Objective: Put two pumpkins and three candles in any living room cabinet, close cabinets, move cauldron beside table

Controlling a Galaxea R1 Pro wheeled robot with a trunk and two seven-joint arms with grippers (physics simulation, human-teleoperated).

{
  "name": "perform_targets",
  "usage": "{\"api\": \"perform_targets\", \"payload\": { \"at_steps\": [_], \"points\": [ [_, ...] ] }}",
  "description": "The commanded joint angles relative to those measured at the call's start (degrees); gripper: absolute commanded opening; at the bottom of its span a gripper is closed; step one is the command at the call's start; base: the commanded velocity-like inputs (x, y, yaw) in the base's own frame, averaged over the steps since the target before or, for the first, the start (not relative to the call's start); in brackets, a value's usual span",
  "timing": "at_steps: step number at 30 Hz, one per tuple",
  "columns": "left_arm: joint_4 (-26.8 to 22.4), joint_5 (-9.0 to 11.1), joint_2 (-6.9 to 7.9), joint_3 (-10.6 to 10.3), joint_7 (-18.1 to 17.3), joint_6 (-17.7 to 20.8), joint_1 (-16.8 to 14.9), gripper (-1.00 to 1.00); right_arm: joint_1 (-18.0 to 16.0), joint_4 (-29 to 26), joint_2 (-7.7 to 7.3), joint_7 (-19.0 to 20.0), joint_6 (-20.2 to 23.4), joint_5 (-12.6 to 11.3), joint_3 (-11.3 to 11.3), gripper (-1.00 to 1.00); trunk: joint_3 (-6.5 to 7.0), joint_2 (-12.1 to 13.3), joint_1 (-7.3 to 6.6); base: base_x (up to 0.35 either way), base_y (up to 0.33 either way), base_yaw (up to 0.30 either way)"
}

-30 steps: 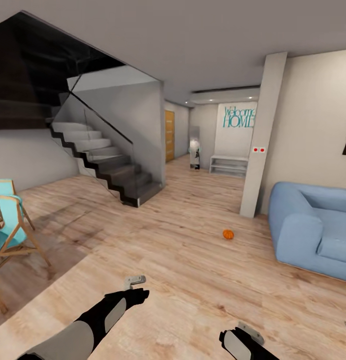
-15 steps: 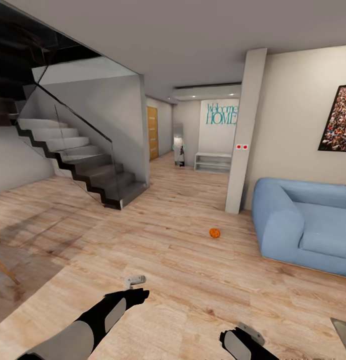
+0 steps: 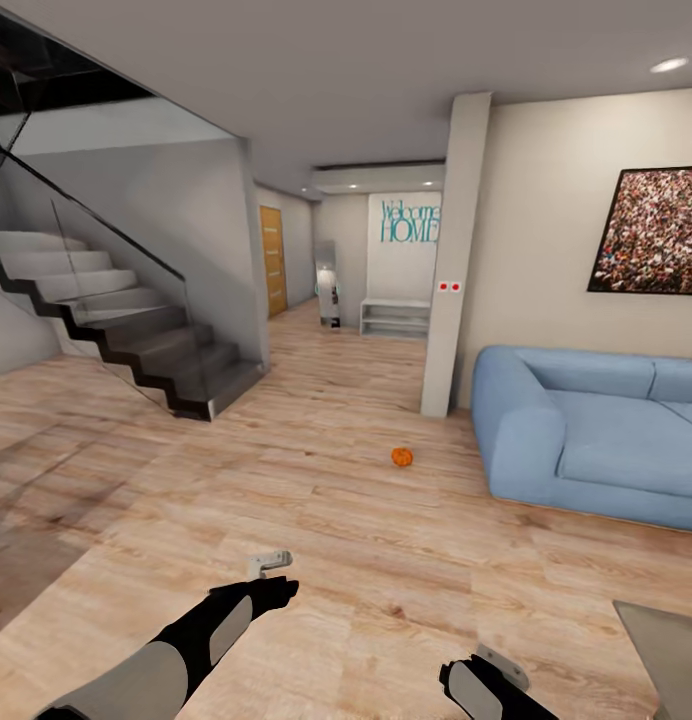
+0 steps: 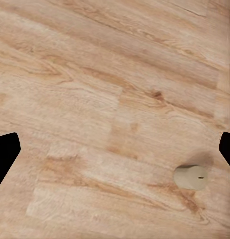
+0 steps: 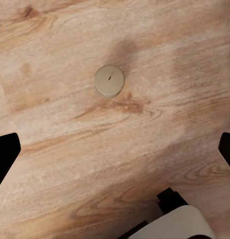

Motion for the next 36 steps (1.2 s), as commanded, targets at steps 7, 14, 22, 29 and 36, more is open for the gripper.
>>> {"api": "perform_targets", "payload": {
  "at_steps": [7, 14, 22, 29, 36],
  "points": [
    [-0.13, 0.50, 0.05, -0.39, 0.29, 0.19, -0.03, 1.00, -0.06, -0.07, -0.03, -0.36, 0.37, -0.12, 0.42, 1.00, -0.53, -0.05, 0.00, 0.018, 0.000, -0.214],
    [-0.11, 0.50, 0.05, -0.39, 0.29, -0.13, -0.03, 1.00, -0.06, -0.07, -0.02, -0.38, 0.37, -0.11, 0.41, 1.00, -1.02, -0.05, 0.00, 0.241, 0.000, -0.193],
    [-0.11, 0.50, 0.05, -0.39, 0.29, -0.24, -0.03, 1.00, -0.06, -0.07, -0.03, -0.38, 0.37, -0.09, 0.46, 1.00, -1.63, -0.05, 0.00, 0.164, 0.000, -0.172],
    [-0.13, 0.50, 0.05, -0.39, 0.29, -0.24, -0.03, 1.00, -0.06, -0.08, -0.03, -0.38, 0.37, -0.07, 0.47, 1.00, -2.16, -0.05, 0.00, 0.019, 0.000, -0.181],
    [-0.11, 0.50, 0.05, -0.39, 0.29, -0.25, -0.03, 1.00, -0.06, -0.13, -0.03, -0.38, 0.37, -0.06, 0.47, 1.00, -2.61, -0.05, 0.00, 0.134, -0.083, -0.138]
  ]
}}
